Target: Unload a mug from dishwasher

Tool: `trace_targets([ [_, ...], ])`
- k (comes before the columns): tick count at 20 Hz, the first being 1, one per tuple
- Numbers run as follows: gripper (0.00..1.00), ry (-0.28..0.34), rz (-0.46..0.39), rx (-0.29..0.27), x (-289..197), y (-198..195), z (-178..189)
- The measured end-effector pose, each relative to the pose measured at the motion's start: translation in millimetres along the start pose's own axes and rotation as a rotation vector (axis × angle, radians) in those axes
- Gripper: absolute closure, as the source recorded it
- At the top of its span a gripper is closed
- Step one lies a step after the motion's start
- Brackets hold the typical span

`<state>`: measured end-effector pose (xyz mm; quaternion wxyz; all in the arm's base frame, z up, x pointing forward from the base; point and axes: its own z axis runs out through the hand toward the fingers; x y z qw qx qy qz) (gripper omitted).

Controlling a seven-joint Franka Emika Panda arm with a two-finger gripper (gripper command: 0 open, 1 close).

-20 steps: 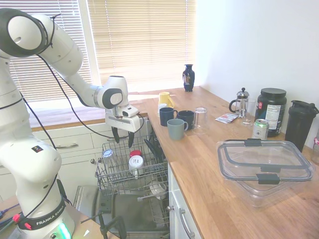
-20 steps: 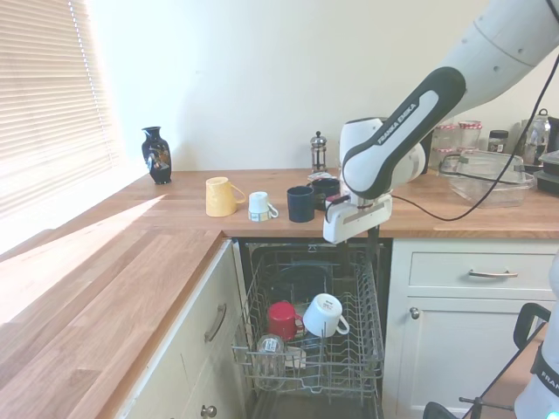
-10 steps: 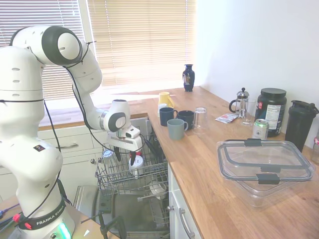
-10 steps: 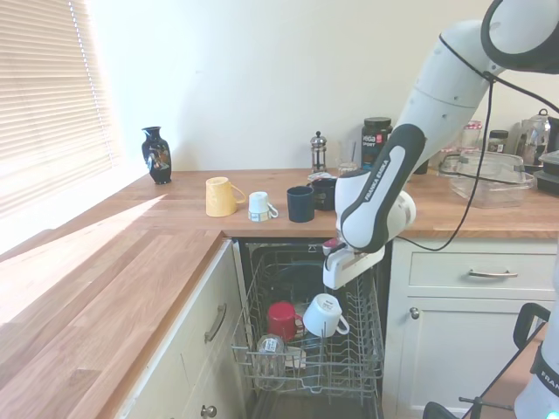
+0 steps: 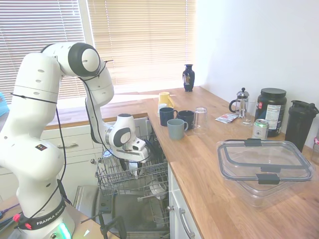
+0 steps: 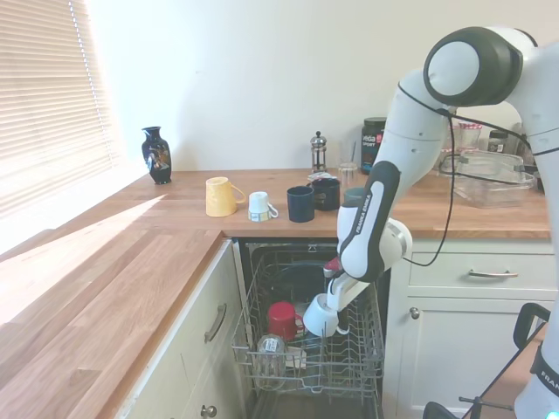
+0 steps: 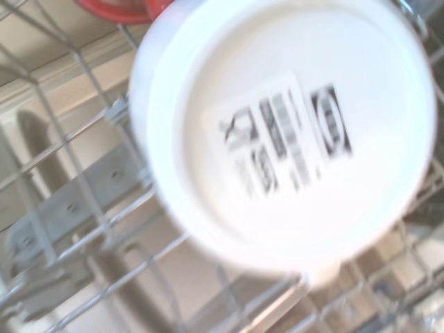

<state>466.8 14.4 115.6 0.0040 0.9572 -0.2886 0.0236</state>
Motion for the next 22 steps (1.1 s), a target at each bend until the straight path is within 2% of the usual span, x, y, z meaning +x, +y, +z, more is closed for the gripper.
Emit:
trace_targets([
  [5, 0.00, 0.026, -0.046, 0.011, 1, -12, 27],
  [9, 0.00, 0.044, -0.054, 0.027, 5, -18, 32],
  [15, 0.00, 0.046, -0.072, 0.044, 10, -27, 35],
  [20, 0.00, 0.047, -0.085, 0.043, 10, -29, 53],
  [21, 1.00, 0.046, -0.086, 0.043, 10, -30, 56],
  [22, 1.00, 0.045, -0.086, 0.043, 10, -30, 58],
])
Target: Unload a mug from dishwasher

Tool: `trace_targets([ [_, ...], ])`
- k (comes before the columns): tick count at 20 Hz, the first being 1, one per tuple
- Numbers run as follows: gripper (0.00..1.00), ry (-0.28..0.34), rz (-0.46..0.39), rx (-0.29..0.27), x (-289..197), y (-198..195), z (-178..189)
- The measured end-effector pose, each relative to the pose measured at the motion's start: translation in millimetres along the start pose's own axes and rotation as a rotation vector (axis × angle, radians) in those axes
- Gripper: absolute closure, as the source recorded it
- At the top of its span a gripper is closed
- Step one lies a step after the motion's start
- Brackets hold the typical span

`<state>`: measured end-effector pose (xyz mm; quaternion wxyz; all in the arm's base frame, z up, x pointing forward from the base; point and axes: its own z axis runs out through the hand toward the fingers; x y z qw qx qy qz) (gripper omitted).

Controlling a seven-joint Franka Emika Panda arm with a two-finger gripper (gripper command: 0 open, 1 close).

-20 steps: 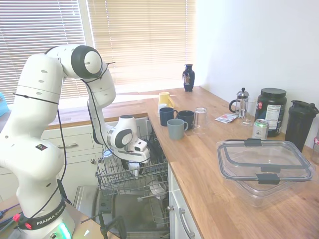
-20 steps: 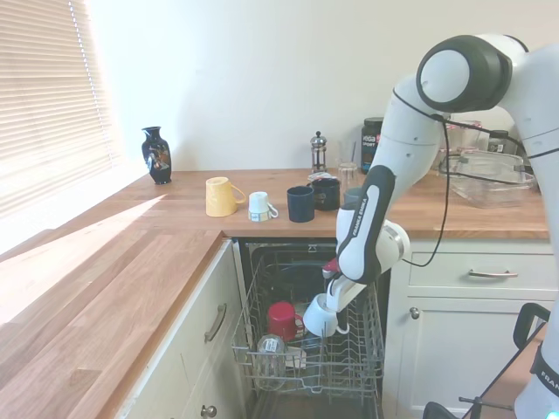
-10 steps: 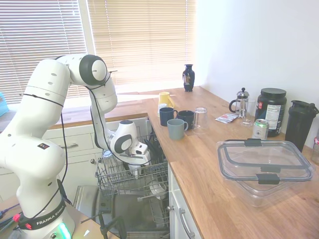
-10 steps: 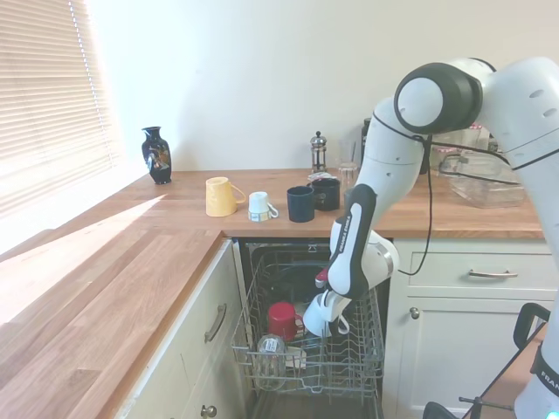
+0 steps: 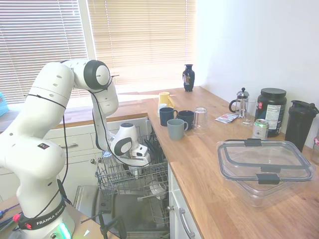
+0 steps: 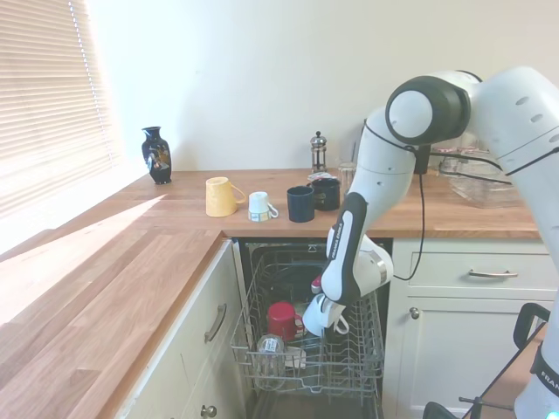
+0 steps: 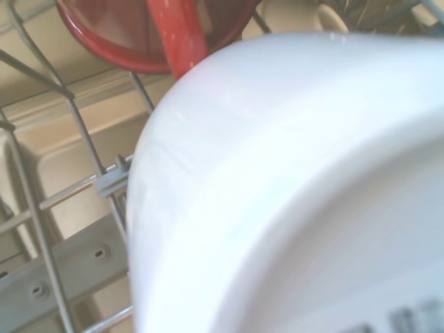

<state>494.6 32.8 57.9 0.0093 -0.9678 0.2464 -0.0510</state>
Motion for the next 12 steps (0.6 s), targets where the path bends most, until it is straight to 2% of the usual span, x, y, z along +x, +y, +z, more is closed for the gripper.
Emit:
trace_targets([
  [12, 1.00, 0.019, 0.031, 0.030, 10, -2, 1],
])
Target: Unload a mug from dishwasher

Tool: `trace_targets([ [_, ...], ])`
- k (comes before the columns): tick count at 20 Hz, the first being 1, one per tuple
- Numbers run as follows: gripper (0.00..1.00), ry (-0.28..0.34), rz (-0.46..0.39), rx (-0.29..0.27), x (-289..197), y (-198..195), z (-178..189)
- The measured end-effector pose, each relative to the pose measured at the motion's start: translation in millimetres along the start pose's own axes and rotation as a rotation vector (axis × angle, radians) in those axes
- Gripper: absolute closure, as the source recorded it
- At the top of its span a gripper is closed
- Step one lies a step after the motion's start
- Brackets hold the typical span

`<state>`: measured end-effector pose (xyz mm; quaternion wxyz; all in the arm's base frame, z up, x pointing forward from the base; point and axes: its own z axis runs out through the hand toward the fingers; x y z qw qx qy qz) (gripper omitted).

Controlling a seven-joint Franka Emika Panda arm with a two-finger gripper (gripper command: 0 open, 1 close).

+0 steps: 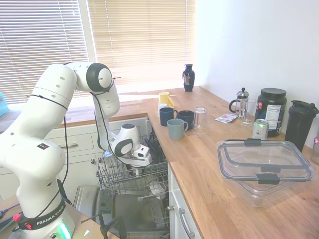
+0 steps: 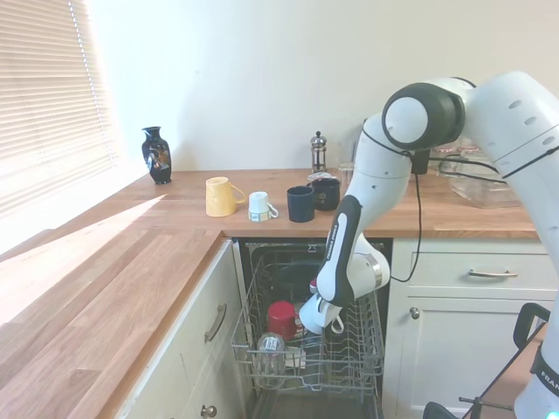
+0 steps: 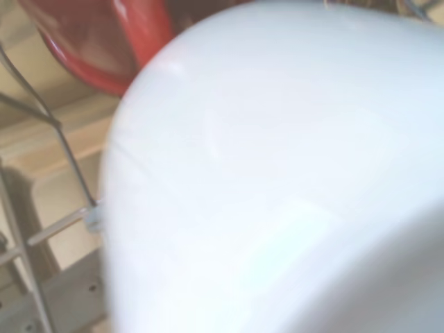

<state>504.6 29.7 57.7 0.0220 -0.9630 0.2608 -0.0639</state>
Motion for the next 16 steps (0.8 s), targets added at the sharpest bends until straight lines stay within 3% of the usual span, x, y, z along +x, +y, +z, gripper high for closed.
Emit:
trace_targets([
  [16, 1.00, 0.010, 0.048, 0.003, 19, 10, -4],
])
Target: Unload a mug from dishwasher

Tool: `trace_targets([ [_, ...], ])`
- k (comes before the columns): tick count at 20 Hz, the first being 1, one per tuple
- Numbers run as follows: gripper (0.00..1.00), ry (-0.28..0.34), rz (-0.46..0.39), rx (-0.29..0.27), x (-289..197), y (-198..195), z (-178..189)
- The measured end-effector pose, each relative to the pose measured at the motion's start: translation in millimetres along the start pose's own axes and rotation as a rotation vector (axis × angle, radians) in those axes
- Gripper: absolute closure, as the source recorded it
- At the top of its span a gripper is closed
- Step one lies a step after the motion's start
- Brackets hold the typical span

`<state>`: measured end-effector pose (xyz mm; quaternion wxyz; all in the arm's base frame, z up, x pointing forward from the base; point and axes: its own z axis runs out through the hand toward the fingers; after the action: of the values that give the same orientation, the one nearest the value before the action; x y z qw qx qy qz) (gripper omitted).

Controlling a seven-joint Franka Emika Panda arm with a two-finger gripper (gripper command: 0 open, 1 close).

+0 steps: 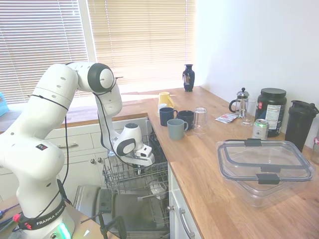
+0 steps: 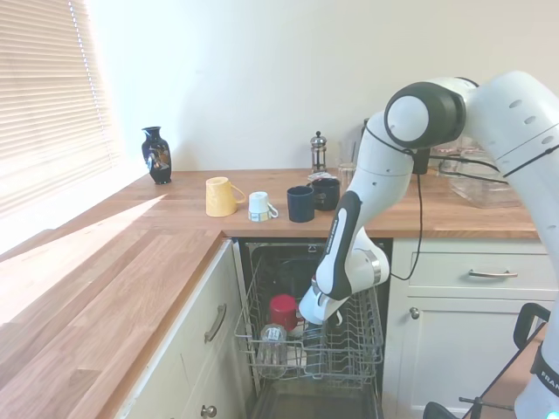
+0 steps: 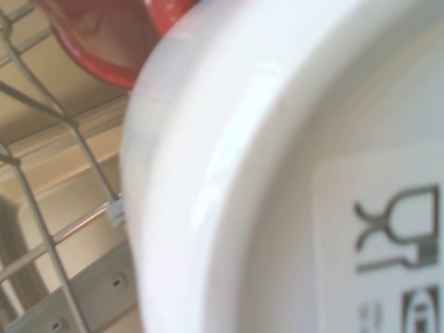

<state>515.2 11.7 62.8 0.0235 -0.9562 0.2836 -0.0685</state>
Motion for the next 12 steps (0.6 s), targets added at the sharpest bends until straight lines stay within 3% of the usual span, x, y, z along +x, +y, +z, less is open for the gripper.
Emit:
trace_targets([
  [12, 1.00, 0.033, -0.017, -0.026, 2.7, 0.7, -6.7],
])
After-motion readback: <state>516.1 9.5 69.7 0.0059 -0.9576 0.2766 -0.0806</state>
